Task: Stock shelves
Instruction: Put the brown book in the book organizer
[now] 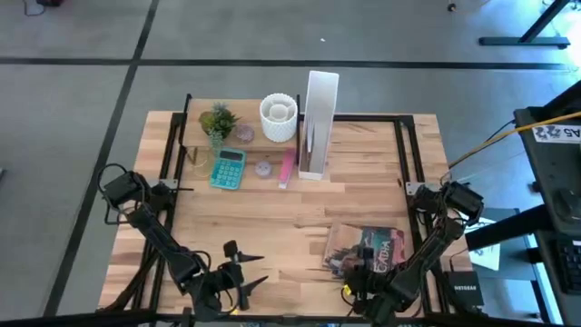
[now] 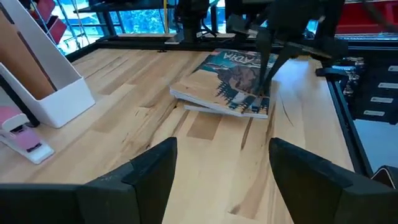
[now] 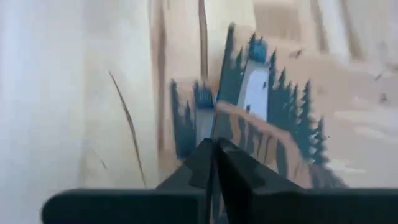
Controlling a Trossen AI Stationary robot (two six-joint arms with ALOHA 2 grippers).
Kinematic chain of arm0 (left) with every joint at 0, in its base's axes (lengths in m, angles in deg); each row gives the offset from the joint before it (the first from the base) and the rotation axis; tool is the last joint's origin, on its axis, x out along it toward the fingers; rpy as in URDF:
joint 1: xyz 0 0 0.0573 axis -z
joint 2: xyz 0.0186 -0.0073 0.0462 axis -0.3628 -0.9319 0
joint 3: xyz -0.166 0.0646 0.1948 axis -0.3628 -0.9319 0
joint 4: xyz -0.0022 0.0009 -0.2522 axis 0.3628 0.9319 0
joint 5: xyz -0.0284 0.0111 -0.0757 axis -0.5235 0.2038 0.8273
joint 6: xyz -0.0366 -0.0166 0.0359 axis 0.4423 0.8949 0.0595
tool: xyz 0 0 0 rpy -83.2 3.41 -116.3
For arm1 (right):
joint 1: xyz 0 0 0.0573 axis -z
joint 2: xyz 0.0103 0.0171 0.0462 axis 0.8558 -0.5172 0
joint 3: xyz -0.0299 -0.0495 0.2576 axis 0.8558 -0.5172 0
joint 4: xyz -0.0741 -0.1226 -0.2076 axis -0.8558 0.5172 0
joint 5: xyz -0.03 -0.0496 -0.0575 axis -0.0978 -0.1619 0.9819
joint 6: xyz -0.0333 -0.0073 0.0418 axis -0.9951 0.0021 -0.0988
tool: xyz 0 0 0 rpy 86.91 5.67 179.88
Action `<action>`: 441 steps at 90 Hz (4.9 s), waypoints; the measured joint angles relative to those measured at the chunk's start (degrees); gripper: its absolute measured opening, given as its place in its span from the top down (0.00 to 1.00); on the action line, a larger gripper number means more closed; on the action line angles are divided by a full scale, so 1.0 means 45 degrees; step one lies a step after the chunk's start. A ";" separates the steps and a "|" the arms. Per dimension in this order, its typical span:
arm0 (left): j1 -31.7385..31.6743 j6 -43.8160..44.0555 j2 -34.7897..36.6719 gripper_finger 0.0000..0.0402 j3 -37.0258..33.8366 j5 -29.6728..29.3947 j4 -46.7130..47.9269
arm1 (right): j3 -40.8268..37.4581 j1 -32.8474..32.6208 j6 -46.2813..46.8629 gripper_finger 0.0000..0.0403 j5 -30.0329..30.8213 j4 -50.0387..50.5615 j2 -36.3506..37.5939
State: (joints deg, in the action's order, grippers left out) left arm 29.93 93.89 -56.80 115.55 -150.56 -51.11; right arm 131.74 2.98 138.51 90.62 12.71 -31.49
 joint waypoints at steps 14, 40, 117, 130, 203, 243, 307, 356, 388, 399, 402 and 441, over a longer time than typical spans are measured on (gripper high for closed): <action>0.0000 -0.0062 0.0000 0.41 0.0000 -0.0010 0.0000 | 0.0823 -0.0005 -0.1283 1.00 0.0837 0.0011 0.0004; -0.0041 -0.0078 0.0000 0.41 0.0000 -0.0015 0.0000 | 0.1190 0.0010 -0.3885 0.99 -0.1178 0.0440 0.0027; -0.0087 -0.0058 0.0000 0.41 0.0000 0.0008 0.0113 | 0.1712 -0.0298 -0.1150 0.49 -0.0475 0.4263 -0.2637; -0.0151 0.0020 0.0000 0.41 0.0000 0.0063 0.0117 | 0.1643 -0.0455 0.0529 0.57 -0.0763 0.5026 -0.2671; -0.0439 -0.1666 -0.0019 0.41 0.0000 0.0965 -0.0860 | 0.4668 -0.0738 -0.1320 1.00 0.2191 0.4680 -0.2734; -0.1680 -0.9264 -0.2101 0.41 0.0113 0.4785 -0.4293 | 0.4673 -0.0566 -0.1977 1.00 0.2317 0.3900 -0.2725; -0.7854 -0.8037 -0.3146 0.41 0.1990 1.3446 -0.4788 | 0.4594 -0.0298 -0.6052 0.44 -0.0501 0.2709 -0.4130; -0.7346 -0.5661 -0.5858 0.41 0.2346 1.4608 -0.4995 | 0.4581 -0.0204 -0.3479 0.59 0.1743 0.5029 -0.4658; -0.6326 -0.5738 -0.5425 0.41 0.2273 1.2173 -0.4209 | 0.4618 -0.0136 -0.2012 0.92 0.0755 0.4648 -0.4615; -0.5606 -0.7213 -0.4349 0.42 0.2207 0.9625 -0.2786 | 0.4645 -0.0108 0.0155 0.96 0.0720 0.4292 -0.4580; -0.5399 -0.7693 -0.3968 0.42 0.2181 0.8853 -0.2395 | 0.4644 -0.0107 0.0862 0.97 0.0710 0.4347 -0.4580; -0.0659 -1.0039 0.0599 0.42 0.2288 -0.0819 -0.0690 | 0.4615 0.0715 0.7633 1.00 1.0164 0.5946 -0.3089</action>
State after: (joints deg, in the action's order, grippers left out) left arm 26.96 48.71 -54.10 125.84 -154.24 -54.21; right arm 152.50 6.19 172.86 136.36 39.47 -45.39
